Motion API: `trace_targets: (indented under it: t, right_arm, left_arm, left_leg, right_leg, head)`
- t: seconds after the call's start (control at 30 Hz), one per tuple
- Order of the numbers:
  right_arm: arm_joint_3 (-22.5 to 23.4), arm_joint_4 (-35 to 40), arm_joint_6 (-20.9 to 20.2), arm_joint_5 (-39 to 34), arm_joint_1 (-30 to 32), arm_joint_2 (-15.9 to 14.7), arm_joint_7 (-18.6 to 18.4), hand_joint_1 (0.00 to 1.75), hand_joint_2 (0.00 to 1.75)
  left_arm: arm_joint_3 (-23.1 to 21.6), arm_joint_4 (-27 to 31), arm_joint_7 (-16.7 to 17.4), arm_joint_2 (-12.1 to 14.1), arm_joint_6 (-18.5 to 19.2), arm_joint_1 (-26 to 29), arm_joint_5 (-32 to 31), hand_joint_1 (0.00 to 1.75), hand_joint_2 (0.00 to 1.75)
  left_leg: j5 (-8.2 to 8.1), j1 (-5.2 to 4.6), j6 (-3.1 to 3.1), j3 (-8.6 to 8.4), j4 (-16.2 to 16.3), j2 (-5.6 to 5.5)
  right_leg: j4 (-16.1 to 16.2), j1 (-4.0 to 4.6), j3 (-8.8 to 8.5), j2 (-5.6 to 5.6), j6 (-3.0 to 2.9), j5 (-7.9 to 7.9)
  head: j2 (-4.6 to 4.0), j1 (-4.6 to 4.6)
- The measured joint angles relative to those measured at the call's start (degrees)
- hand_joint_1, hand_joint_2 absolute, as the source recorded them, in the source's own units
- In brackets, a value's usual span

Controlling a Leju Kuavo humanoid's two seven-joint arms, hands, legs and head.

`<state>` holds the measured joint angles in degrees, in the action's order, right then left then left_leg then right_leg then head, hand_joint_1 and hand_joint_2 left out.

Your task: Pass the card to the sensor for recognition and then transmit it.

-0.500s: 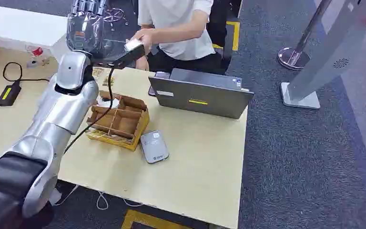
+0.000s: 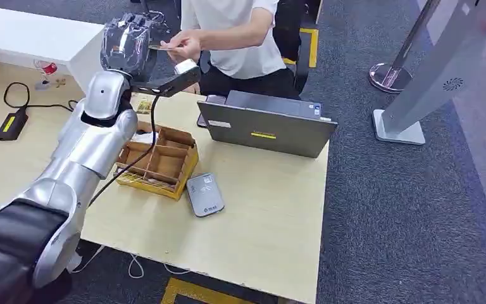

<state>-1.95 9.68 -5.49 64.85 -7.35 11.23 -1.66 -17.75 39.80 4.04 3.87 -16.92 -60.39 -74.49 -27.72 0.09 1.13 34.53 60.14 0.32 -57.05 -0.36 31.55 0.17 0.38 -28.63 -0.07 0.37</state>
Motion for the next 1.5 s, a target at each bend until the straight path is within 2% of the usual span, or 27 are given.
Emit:
trace_targets:
  t: [0.4,0.5,0.6,0.7,0.83,0.97,1.03,1.13,1.27,1.37,1.5]
  right_arm:
    - [0.02,0.00,0.11,0.31,0.00,0.00,0.02,0.00,0.00]
    - [0.20,0.00,0.22,0.04,0.02,0.00,-0.09,0.00,0.00]
    - [0.66,0.00,1.03,-0.70,0.06,0.00,-0.55,0.00,0.00]
    - [1.42,0.00,1.74,-1.36,0.14,0.00,-1.40,0.00,0.00]
    - [2.65,0.00,3.37,-2.45,0.54,0.00,-2.19,0.00,0.00]
    - [3.76,0.00,4.33,-3.08,0.82,0.00,-2.47,0.00,0.00]
    - [4.11,0.00,4.39,-3.10,0.86,0.00,-2.47,0.00,0.00]
    - [4.74,0.00,4.59,-3.26,0.88,0.00,-2.47,0.00,0.00]
    - [5.18,0.00,4.66,-3.37,0.89,0.04,-2.67,0.00,0.00]
    - [5.79,-0.02,4.63,-3.45,0.85,0.09,-2.99,0.00,0.00]
    - [6.36,-0.02,4.74,-3.61,0.87,0.13,-3.24,0.00,0.00]
  left_arm:
    - [-0.13,0.02,-1.47,-0.57,0.26,0.14,0.37,1.75,1.75]
    - [-0.65,2.09,-4.00,-1.07,-0.17,2.05,2.53,1.75,1.75]
    - [-1.71,8.95,-6.91,-1.38,0.68,6.76,5.84,1.75,1.75]
    - [-4.16,18.99,-7.28,-1.27,3.13,12.86,7.91,1.75,1.75]
    - [-8.39,31.89,-8.26,-0.30,3.72,20.76,9.98,1.75,1.75]
    - [-11.21,39.36,-9.18,0.96,4.72,26.31,11.87,1.75,1.75]
    - [-12.07,41.33,-9.11,1.55,5.88,28.01,12.09,1.75,1.75]
    - [-13.36,41.72,-7.82,2.16,9.73,29.14,11.28,1.75,1.75]
    - [-14.77,39.20,-4.01,2.47,16.19,28.76,8.70,1.75,1.75]
    - [-16.15,33.89,-2.38,2.32,18.05,27.21,6.99,1.75,1.75]
    - [-17.37,29.58,-1.07,1.73,19.54,26.69,5.29,1.75,1.75]
  left_leg:
    - [0.00,0.00,0.00,-0.01,0.00,-0.01]
    - [0.00,-0.01,0.00,-0.01,0.00,0.00]
    - [-0.01,-0.02,0.00,0.00,0.00,-0.01]
    - [-0.06,-0.03,-0.01,0.04,0.00,-0.01]
    - [-0.09,-0.03,0.01,0.06,0.00,-0.01]
    - [-0.09,-0.02,0.01,0.06,0.00,-0.01]
    - [-0.09,-0.01,0.01,0.05,-0.01,-0.01]
    - [-0.08,-0.01,0.01,0.02,-0.01,0.00]
    - [-0.05,-0.01,0.01,0.01,-0.01,0.03]
    - [-0.04,-0.01,0.01,0.00,0.00,0.03]
    - [-0.05,-0.02,0.01,0.02,0.00,0.03]
  right_leg:
    - [0.00,0.00,-0.01,-0.01,0.00,0.00]
    - [0.00,0.00,-0.01,-0.01,0.00,0.00]
    - [0.01,-0.01,-0.01,-0.01,0.00,0.00]
    - [0.03,-0.02,-0.01,0.00,0.01,-0.02]
    - [0.05,-0.02,0.01,-0.01,0.05,-0.06]
    - [0.06,-0.01,0.04,-0.01,0.05,-0.07]
    - [0.05,-0.01,0.03,-0.02,0.05,-0.06]
    - [0.03,-0.01,0.05,-0.01,0.04,-0.05]
    - [0.03,-0.01,0.05,0.02,0.04,-0.03]
    - [0.02,-0.01,0.04,0.03,0.04,-0.02]
    - [0.03,-0.01,0.05,0.04,0.04,-0.03]
  head:
    - [0.00,-0.02]
    - [0.00,-0.02]
    - [0.00,-0.09]
    - [0.00,-0.04]
    - [0.00,-0.04]
    - [0.00,-0.04]
    - [0.00,-0.07]
    - [0.00,-0.09]
    - [0.00,-0.07]
    - [0.00,0.00]
    - [0.00,0.00]
